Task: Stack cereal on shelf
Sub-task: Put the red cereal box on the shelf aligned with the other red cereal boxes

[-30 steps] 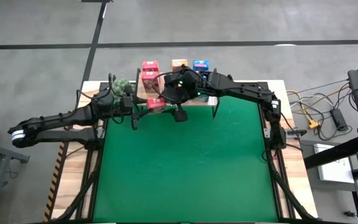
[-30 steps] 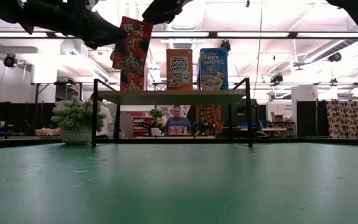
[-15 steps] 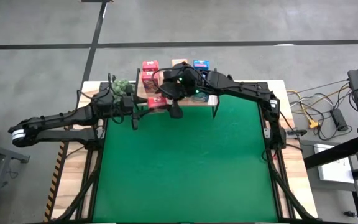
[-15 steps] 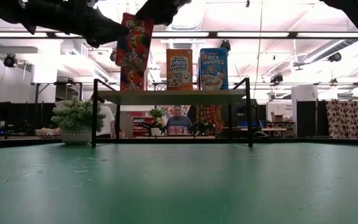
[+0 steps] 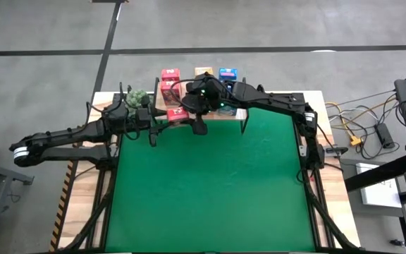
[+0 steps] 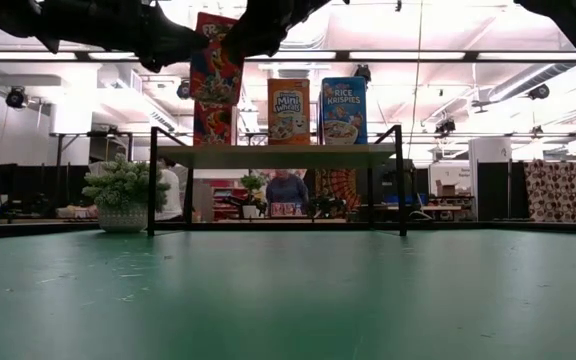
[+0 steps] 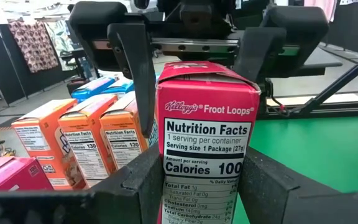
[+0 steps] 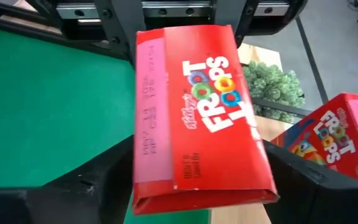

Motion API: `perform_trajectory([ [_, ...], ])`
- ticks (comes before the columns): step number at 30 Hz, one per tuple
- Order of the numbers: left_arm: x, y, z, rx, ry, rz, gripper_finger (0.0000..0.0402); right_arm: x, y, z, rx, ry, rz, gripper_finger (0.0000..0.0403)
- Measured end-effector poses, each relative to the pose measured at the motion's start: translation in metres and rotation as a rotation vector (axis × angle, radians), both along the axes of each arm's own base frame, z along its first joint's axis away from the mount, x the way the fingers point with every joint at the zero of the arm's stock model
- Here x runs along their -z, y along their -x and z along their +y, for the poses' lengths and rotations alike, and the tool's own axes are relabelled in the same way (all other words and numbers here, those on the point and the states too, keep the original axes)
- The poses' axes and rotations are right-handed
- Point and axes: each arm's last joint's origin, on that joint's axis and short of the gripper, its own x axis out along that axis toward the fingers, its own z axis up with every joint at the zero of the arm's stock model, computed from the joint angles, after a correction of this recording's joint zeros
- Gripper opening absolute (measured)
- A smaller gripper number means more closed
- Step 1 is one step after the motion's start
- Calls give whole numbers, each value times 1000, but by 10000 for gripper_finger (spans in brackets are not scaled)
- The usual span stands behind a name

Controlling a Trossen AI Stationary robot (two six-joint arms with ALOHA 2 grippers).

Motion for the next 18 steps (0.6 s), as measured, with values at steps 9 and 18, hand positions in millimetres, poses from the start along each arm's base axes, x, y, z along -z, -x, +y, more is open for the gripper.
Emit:
perform_trajectory([
  [9, 0, 0, 0, -1, -3, 2, 158, 0, 0, 0, -2, 3, 0, 227],
  [18, 1, 0, 1, -49, 10, 7, 159, -2, -1, 0, 0, 7, -20, 214],
])
